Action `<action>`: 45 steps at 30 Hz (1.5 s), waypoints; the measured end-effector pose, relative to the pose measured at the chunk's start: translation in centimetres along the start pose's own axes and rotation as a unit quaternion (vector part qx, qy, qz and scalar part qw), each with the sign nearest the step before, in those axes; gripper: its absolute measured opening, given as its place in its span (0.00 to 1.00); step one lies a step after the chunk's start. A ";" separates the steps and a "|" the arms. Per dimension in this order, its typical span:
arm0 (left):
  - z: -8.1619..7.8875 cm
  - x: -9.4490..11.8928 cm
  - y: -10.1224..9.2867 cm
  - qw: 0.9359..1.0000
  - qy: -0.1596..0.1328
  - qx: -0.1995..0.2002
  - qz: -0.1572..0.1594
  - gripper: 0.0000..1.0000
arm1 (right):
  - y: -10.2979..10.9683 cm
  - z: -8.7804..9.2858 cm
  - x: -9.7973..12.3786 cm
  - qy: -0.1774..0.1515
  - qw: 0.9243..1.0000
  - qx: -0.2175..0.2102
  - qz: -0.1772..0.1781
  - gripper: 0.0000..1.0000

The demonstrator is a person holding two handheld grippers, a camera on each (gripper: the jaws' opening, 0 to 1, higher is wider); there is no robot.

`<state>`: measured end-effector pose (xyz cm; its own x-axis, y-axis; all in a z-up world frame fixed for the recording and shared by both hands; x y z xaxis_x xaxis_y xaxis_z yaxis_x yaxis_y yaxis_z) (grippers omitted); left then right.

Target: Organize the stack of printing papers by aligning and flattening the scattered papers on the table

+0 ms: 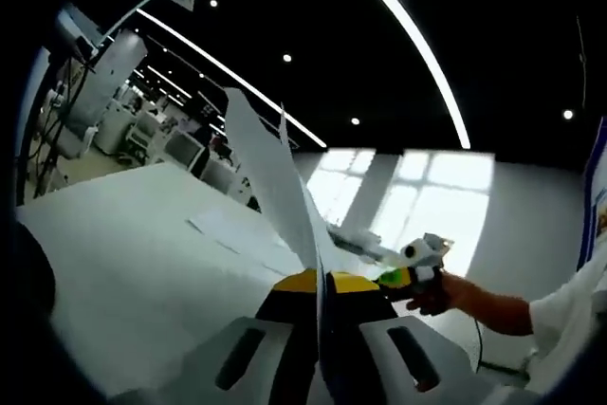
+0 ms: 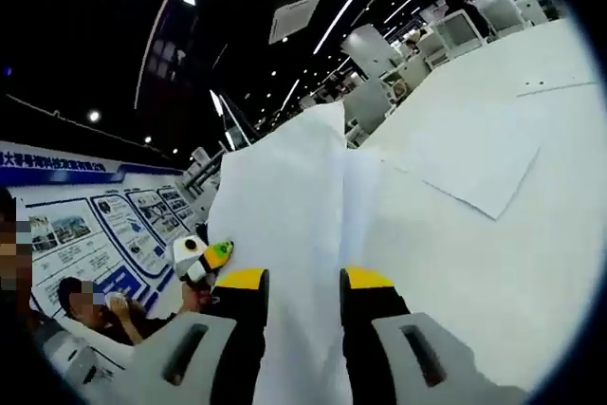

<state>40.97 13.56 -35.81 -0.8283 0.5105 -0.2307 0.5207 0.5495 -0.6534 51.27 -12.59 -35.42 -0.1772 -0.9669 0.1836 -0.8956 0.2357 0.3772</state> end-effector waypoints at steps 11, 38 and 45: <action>-0.5 0.8 -1.5 0.995 0.002 0.035 0.096 0.06 | -0.4 -0.1 -2.9 -0.043 0.996 0.019 -0.073 0.46; -0.6 1.1 -1.8 0.986 -0.002 0.097 0.134 0.06 | 2.8 0.4 -3.9 -0.046 0.968 0.019 -0.247 0.04; 0.3 -0.3 -0.7 0.996 0.030 0.062 0.060 0.07 | 1.3 0.3 -2.9 -0.021 0.981 0.047 -0.188 0.00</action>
<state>40.79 12.80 -35.51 -0.7451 0.6092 -0.2714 0.5834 0.3982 -0.7079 50.51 -9.46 -35.75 0.1590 -0.9872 0.0093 -0.9337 -0.1473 0.3262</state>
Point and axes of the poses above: the point that each gripper's makers call its tool centre point, and the gripper's own axes: x roughly backward along the fingers, y roughly to its left, z roughly out of its underside, the point moved 8 cm from there along x, roughly backward along the fingers, and after that the axes turned 15 degrees about x, right-handed, at the moved point
